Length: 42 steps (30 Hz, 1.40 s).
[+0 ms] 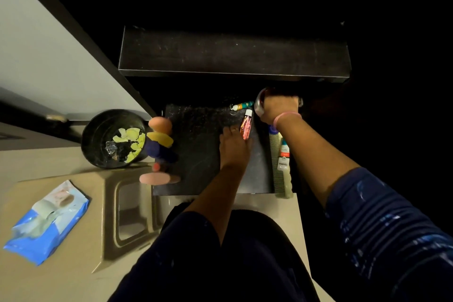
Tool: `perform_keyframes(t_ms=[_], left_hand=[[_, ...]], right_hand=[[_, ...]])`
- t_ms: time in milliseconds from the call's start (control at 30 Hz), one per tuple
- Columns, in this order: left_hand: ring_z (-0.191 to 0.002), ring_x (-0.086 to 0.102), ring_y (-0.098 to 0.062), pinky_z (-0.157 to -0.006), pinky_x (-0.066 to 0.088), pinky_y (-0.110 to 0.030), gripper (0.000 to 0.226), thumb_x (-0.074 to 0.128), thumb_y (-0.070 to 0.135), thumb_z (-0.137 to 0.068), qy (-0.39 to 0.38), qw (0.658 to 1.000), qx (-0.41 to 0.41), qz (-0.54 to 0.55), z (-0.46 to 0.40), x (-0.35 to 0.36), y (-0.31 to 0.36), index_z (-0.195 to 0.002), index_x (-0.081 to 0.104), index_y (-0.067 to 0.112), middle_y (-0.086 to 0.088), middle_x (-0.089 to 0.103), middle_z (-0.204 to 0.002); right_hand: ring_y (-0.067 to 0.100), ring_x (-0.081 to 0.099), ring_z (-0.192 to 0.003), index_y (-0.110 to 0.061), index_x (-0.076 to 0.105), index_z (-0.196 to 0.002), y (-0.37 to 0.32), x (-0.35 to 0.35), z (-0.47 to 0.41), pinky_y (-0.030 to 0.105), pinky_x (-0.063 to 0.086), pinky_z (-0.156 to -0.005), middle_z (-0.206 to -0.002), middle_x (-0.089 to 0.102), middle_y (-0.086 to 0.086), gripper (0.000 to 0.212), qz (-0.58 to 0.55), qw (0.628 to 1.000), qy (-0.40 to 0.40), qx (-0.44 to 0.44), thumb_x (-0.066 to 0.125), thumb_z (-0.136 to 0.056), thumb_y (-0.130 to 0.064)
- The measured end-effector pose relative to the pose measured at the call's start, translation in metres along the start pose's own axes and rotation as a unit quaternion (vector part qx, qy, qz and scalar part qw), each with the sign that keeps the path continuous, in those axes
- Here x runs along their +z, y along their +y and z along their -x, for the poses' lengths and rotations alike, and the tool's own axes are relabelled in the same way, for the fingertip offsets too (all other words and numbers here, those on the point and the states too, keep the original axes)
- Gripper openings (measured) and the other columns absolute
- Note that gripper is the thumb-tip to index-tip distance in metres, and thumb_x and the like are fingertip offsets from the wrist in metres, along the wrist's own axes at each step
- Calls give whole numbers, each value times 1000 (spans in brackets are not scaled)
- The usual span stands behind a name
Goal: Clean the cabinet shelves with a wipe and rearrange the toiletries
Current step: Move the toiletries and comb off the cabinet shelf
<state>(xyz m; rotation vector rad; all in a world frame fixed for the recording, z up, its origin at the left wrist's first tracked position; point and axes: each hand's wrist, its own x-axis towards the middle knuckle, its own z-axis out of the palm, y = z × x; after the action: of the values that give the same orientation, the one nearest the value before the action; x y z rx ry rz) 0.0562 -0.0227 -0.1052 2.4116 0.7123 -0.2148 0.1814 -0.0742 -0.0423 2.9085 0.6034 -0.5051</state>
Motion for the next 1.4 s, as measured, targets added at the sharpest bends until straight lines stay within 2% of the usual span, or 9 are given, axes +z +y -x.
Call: perform_keyframes(t_ms=[333,633,767,900,1033,1167,1233,1300,1400], left_hand=[[-128,38,-31,-107,29,-34,55,54,27,-89,-34,997,-72,1,-11,7,2,-133,35,-2,-20,41,-136],[-111,54,-24,-96,35,-23,27,39,15,-97,11,992,-52,115,20,-9,-15,-114,57,4,-13,61,-117],[-92,57,-22,-72,33,-15,17,52,12,-90,36,947,-165,272,52,-19,-38,-97,64,2,-14,63,-102],[-85,58,-22,-74,41,-26,17,54,19,-90,44,907,-232,348,70,-20,-54,-96,63,6,-13,64,-96],[-78,59,-18,-67,43,-22,17,57,26,-90,67,857,-277,430,80,-17,-60,-89,62,10,-6,64,-86],[-75,57,-18,-71,45,-31,20,58,20,-90,93,789,-311,521,88,-20,-60,-98,62,2,-8,64,-83],[-75,56,-20,-71,45,-32,22,56,17,-91,106,773,-312,542,91,-22,-60,-100,61,-3,-11,62,-83],[-72,56,-19,-69,45,-30,20,56,17,-91,109,761,-316,556,93,-23,-58,-98,61,-2,-10,62,-79],[-65,57,-15,-63,44,-24,15,56,17,-91,96,756,-312,568,98,-22,-61,-92,63,3,-6,62,-72]], right_hand=[[37,57,-107,-12,59,-110,-21,-27,12,37,48,-79,-115,60,15,35,-8,994,87,-63,67,-78,-24],[31,36,-133,-11,19,-145,-109,-17,-5,36,33,-107,-147,32,13,87,-152,957,-96,-230,70,-77,-30],[28,25,-140,-9,20,-146,-142,-4,-17,36,27,-111,-153,20,15,86,-133,946,-110,-275,71,-78,-24],[29,11,-145,-13,20,-146,-152,8,-23,39,22,-114,-158,2,11,83,-124,942,-117,-288,70,-80,-22],[28,17,-144,-15,22,-146,-149,7,-21,38,19,-118,-157,13,12,78,-159,936,-121,-291,64,-85,-39],[19,55,-115,-18,53,-128,-121,7,8,28,42,-97,-124,61,6,51,-281,930,-21,-235,68,-80,-31],[10,59,-91,-18,66,-101,-102,22,34,24,46,-83,-97,65,-1,22,-353,923,10,-151,68,-82,-28],[5,53,-67,-21,63,-75,-84,40,62,18,46,-65,-71,60,-6,15,-452,883,-104,-67,70,-81,-33],[3,57,-60,-22,70,-86,-71,66,89,12,44,-50,-66,65,-10,10,-519,813,-264,25,73,-80,-30]])
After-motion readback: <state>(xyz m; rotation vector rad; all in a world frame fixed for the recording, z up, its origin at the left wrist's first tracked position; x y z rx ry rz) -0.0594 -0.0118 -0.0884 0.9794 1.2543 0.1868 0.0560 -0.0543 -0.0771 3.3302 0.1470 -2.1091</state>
